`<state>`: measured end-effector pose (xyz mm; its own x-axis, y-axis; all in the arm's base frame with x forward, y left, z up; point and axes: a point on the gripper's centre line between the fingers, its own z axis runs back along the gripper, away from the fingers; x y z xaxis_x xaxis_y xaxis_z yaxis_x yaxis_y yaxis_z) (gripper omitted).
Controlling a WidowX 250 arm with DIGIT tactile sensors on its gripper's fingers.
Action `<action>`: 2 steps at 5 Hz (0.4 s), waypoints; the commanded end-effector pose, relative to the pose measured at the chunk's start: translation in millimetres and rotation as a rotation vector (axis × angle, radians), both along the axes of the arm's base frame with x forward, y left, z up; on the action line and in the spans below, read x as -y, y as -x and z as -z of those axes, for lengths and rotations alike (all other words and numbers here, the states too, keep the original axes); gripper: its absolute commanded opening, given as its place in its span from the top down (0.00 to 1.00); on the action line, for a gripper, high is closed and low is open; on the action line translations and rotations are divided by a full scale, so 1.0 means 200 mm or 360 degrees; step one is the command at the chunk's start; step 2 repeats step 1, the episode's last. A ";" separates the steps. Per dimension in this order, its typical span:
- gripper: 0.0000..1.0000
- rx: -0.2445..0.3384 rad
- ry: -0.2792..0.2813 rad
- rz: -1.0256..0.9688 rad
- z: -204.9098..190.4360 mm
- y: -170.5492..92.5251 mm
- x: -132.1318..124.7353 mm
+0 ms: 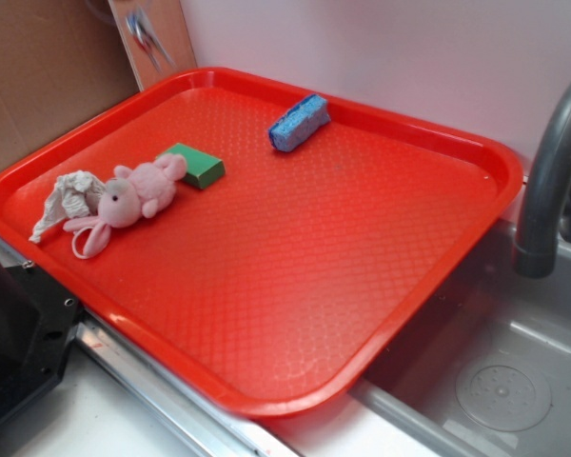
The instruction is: Grab the silver keys.
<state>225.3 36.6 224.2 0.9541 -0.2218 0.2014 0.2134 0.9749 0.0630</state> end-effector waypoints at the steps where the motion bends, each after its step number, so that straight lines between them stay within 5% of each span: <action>1: 1.00 0.0002 0.0067 -0.0769 -0.20 0.17 0.09; 2: 1.00 0.0002 0.0067 -0.0769 -0.20 0.17 0.09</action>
